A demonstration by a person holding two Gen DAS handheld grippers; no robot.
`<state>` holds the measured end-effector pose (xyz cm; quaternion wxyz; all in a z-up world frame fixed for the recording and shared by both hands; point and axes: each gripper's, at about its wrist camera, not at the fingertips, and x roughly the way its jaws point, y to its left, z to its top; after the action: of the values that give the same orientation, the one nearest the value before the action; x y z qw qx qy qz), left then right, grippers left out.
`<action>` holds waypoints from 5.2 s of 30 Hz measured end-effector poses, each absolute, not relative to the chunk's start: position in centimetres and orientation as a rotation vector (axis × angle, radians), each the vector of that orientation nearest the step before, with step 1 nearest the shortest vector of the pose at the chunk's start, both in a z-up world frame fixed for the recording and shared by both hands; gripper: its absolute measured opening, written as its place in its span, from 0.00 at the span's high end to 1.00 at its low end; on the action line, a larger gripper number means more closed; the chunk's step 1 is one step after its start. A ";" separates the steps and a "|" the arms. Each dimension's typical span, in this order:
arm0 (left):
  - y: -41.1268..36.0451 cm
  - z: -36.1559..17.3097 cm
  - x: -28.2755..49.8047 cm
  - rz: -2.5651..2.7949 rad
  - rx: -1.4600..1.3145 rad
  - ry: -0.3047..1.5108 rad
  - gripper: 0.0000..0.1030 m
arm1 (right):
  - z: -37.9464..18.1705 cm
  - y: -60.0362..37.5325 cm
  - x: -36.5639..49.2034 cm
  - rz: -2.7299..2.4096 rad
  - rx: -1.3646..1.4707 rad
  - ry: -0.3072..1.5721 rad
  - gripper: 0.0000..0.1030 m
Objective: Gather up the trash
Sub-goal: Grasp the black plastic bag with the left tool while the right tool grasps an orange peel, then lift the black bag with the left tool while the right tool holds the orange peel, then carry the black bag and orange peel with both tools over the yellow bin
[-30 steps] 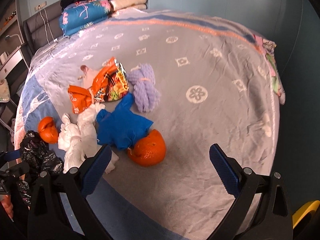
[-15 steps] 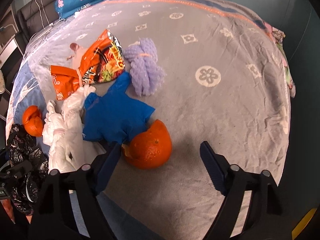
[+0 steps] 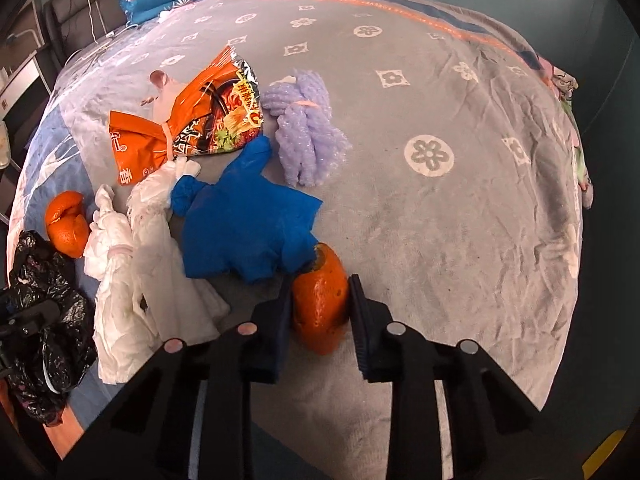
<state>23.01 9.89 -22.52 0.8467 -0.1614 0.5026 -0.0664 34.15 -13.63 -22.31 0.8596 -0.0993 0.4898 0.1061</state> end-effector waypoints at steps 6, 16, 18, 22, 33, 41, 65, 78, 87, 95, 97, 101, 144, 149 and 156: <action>10.2 -21.5 22.1 -0.136 -0.344 1.044 0.65 | -21.2 -14.1 33.6 0.219 -0.183 1.013 0.76; 11.1 -18.9 20.4 -0.151 -0.365 0.989 0.64 | -19.0 -15.3 31.9 0.230 -0.123 0.986 0.76; 11.4 -18.5 20.2 -0.163 -0.380 0.981 0.64 | -18.5 -15.5 31.4 0.239 -0.115 0.983 0.76; 11.7 -17.5 19.6 -0.166 -0.375 0.951 0.64 | -17.9 -15.8 30.1 0.255 -0.102 0.973 0.76; 12.9 -15.5 19.1 -0.129 -0.354 0.883 0.59 | -16.7 -16.0 27.6 0.286 -0.093 0.944 0.76; 13.7 -14.0 18.5 -0.130 -0.382 0.844 0.61 | -15.5 -16.2 26.2 0.314 -0.078 0.924 0.76; 18.4 -15.8 20.9 0.064 -0.262 0.900 0.43 | -14.0 -16.9 23.0 0.367 -0.052 0.896 0.76; 19.5 -21.5 24.1 0.128 -0.219 1.025 0.53 | -13.6 -16.4 22.4 0.371 -0.057 0.903 0.76; 21.2 -18.3 21.4 0.055 -0.343 0.902 0.67 | -11.9 -16.0 20.9 0.394 -0.059 0.872 0.76; 21.2 -12.2 19.3 -0.014 -0.387 0.766 0.67 | -9.5 -15.8 19.0 0.417 -0.054 0.816 0.76; 20.6 -10.7 18.6 -0.023 -0.381 0.736 0.67 | -8.9 -16.0 18.3 0.424 -0.049 0.803 0.76; 17.9 -7.7 17.2 -0.074 -0.317 0.683 0.66 | -7.6 -16.5 16.9 0.436 -0.038 0.773 0.76; -15.8 0.3 12.1 -0.739 -0.070 0.591 0.65 | 1.2 -40.3 2.2 0.064 0.271 0.422 0.76; -18.1 -1.7 12.6 -0.775 -0.053 0.644 0.65 | -0.1 -42.1 2.6 0.030 0.301 0.459 0.76; -20.8 -4.4 13.0 -0.796 -0.011 0.715 0.64 | -3.0 -44.5 4.2 0.006 0.372 0.534 0.75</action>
<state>12.95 -20.77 -4.36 0.8602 -0.0054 0.3408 -0.3794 4.19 -44.45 -2.96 0.9475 0.1828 0.2623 0.0029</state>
